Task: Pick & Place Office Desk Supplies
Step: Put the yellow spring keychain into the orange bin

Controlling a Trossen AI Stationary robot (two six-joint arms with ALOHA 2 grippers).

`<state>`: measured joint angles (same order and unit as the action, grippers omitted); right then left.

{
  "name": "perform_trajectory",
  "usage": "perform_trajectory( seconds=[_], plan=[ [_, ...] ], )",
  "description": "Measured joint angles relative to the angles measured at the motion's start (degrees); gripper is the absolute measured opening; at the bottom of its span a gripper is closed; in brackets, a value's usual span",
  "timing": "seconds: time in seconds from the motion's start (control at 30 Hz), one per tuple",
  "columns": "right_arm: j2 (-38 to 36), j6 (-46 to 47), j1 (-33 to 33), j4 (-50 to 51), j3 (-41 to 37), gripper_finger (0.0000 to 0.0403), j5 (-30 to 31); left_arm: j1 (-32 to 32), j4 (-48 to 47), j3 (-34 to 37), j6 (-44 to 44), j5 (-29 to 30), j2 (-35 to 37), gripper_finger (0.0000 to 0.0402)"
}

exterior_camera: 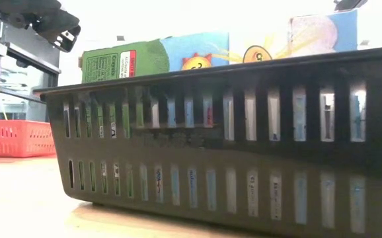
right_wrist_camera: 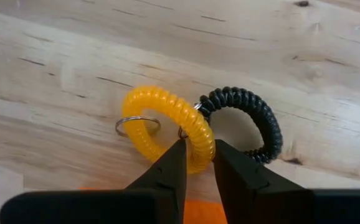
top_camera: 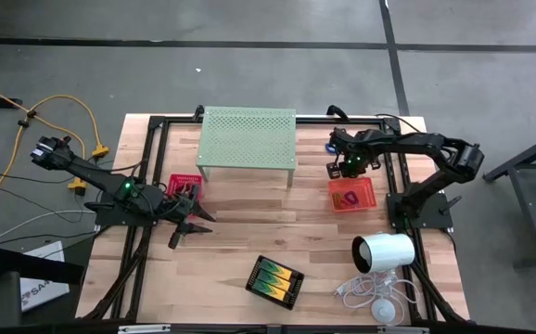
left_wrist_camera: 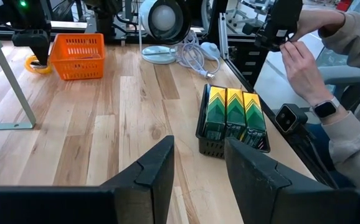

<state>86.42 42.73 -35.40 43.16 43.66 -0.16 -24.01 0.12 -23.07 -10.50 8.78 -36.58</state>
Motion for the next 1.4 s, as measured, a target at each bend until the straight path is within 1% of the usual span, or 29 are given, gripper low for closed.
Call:
perform_trajectory(
  seconds=[0.23,0.43,1.07,1.23,1.4],
  plan=[
    [-2.9,-0.6,0.0,0.1,0.0,0.0066,1.5,0.0,0.0,0.0,0.0,0.0,0.0,0.0136],
    [-5.5,-1.0,0.0,0.7,0.0,0.0066,1.7,0.0,0.0,0.0,0.0,-0.1,0.0,0.0136],
    [-5.7,-0.9,0.0,1.3,0.0,0.0066,1.5,0.0,0.0,0.0,0.0,-0.3,0.0,0.0136],
    [-5.7,-0.9,0.0,1.3,0.0,0.0079,1.5,0.0,0.0,0.0,0.0,-0.3,0.0,0.0136],
    [-5.7,-1.0,0.0,1.3,0.0,0.0107,1.4,0.0,0.0,0.0,0.0,-0.2,0.0,0.0136]
  ],
)
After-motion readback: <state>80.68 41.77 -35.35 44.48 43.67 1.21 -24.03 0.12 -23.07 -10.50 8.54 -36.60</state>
